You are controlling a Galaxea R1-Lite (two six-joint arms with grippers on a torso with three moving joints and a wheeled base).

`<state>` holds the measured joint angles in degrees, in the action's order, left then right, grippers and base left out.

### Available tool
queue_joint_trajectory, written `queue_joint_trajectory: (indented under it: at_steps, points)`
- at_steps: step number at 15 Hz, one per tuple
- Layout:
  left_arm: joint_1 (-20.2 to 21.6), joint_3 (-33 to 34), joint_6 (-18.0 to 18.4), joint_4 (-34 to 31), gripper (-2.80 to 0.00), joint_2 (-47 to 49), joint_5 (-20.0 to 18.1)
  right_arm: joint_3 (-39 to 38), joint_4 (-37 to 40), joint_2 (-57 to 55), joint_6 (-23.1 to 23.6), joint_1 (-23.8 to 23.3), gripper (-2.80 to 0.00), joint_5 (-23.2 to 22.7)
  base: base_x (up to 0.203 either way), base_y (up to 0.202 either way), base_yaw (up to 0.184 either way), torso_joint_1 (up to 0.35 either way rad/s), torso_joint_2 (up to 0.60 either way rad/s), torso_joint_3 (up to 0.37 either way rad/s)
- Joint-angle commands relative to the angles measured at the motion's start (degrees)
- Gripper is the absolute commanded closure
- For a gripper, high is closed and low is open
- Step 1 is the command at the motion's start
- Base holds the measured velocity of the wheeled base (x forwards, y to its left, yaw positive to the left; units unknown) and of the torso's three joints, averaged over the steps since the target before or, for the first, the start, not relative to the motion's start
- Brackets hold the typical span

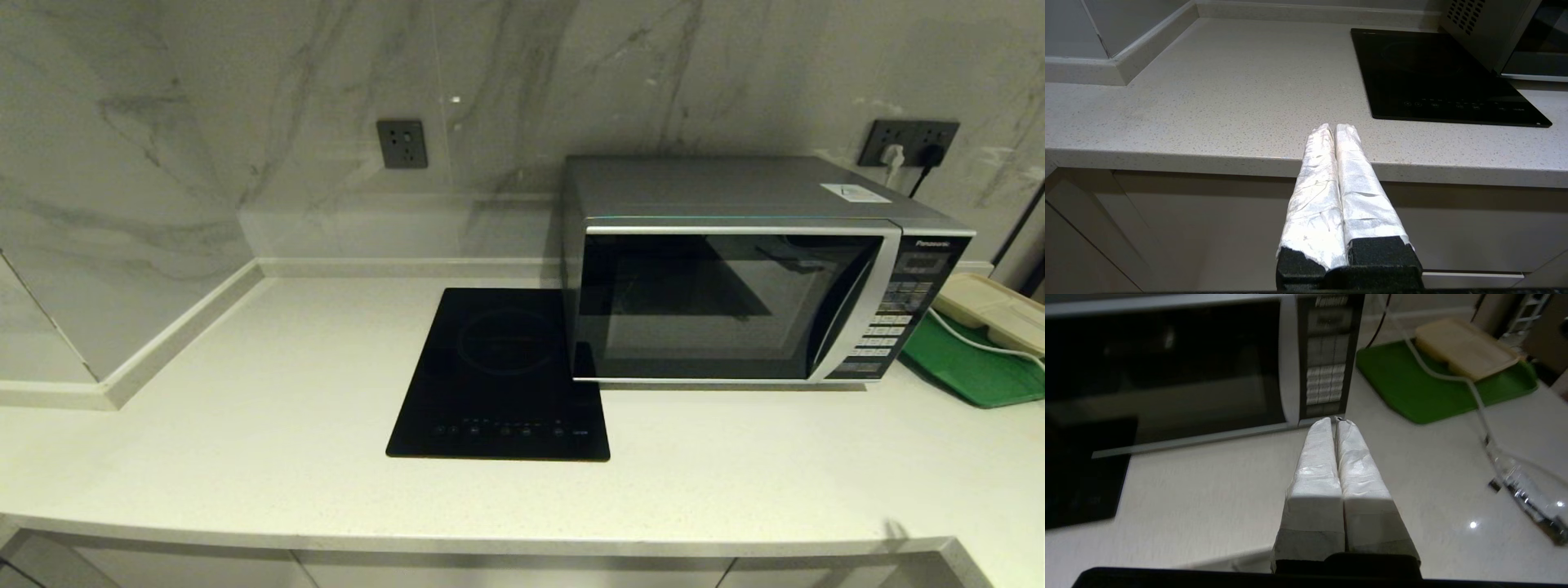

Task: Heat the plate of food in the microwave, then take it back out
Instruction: Open the microwave oven

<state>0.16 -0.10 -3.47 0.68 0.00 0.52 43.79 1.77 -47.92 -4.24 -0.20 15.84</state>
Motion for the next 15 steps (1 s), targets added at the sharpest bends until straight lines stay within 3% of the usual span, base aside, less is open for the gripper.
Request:
queue_joint_trajectory:
  at_steps: [1, 4, 6, 11, 15]
  points:
    - [0.0, 0.0, 0.0, 0.0, 0.00, 0.0, 0.0, 14.1, -0.6, -19.9, 0.0, 0.1, 0.00, 3.8, 0.000, 0.000, 0.000, 0.000, 0.00, 0.000]
    - [0.0, 0.0, 0.0, 0.0, 0.00, 0.0, 0.0, 22.5, -0.2, -31.7, 0.0, 1.7, 0.00, 11.9, 0.000, 0.000, 0.000, 0.000, 0.00, 0.000]
    - [0.0, 0.0, 0.0, 0.0, 0.00, 0.0, 0.0, 24.3, -0.3, -37.6, -0.2, 4.7, 0.00, 21.2, 0.000, 0.000, 0.000, 0.000, 0.00, 0.000]
    - [0.0, 0.0, 0.0, 0.0, 0.00, 0.0, 0.0, 25.3, -2.1, -48.5, -8.5, 15.1, 0.00, 40.2, 0.000, 0.000, 0.000, 0.000, 0.00, 0.000]
    - [0.0, 0.0, 0.0, 0.0, 0.00, 0.0, 0.0, 22.2, -2.1, -52.4, -12.2, 17.7, 0.00, 45.5, 0.000, 0.000, 0.000, 0.000, 0.00, 0.000]
